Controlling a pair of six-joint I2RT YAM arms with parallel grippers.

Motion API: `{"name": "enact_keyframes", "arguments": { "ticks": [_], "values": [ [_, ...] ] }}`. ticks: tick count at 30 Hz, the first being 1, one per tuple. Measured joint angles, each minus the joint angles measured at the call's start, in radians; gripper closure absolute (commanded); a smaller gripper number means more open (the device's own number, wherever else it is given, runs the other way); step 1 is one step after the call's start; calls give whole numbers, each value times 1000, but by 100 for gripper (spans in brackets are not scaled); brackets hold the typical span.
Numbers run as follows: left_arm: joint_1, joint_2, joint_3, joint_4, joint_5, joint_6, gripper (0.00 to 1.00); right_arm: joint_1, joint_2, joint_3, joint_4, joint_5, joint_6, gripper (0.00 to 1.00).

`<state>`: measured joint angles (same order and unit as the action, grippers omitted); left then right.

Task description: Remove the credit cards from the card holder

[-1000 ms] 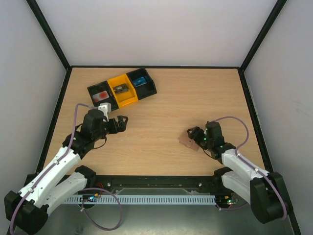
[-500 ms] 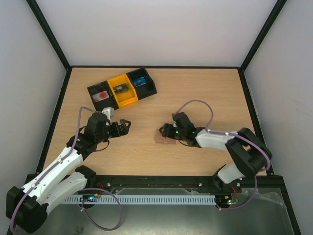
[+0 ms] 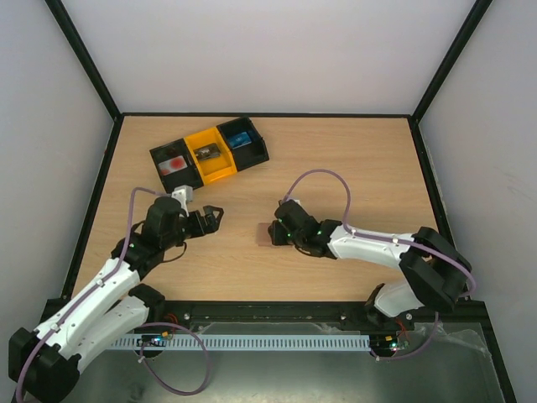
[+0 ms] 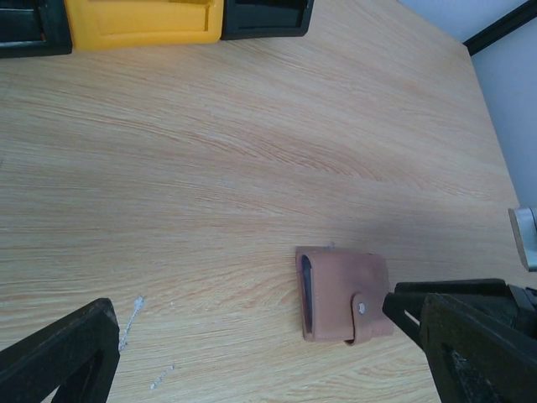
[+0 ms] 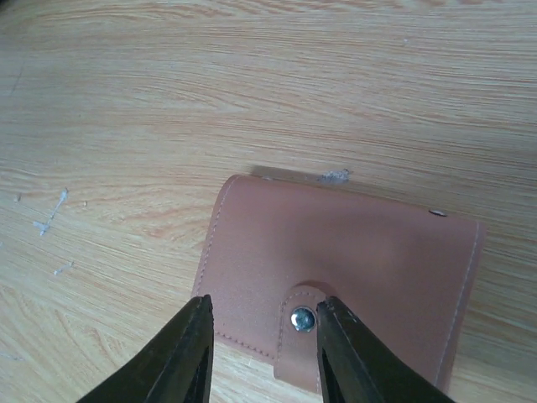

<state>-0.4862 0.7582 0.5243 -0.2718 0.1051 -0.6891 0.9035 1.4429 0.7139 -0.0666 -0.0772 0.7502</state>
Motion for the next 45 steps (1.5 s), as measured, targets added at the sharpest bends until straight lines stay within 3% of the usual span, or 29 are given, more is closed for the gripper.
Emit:
{"name": "enact_keyframes", "arguments": {
  "ticks": [10,18,24,40,45],
  "values": [
    [0,-29,0,-1,-8,-4,1,31,29,29,-59,111,45,67],
    [-2,-41,0,-4,-2,-3,1,50,130,34,-38,114,66,68],
    [-2,-37,-6,-1,10,-5,1,74,160,61,-27,117,51,74],
    [-8,-26,-41,5,26,-19,2,87,163,63,-4,67,-8,70],
    [-11,-23,-41,5,26,-19,3,89,166,63,-5,79,-13,79]
  ]
}}
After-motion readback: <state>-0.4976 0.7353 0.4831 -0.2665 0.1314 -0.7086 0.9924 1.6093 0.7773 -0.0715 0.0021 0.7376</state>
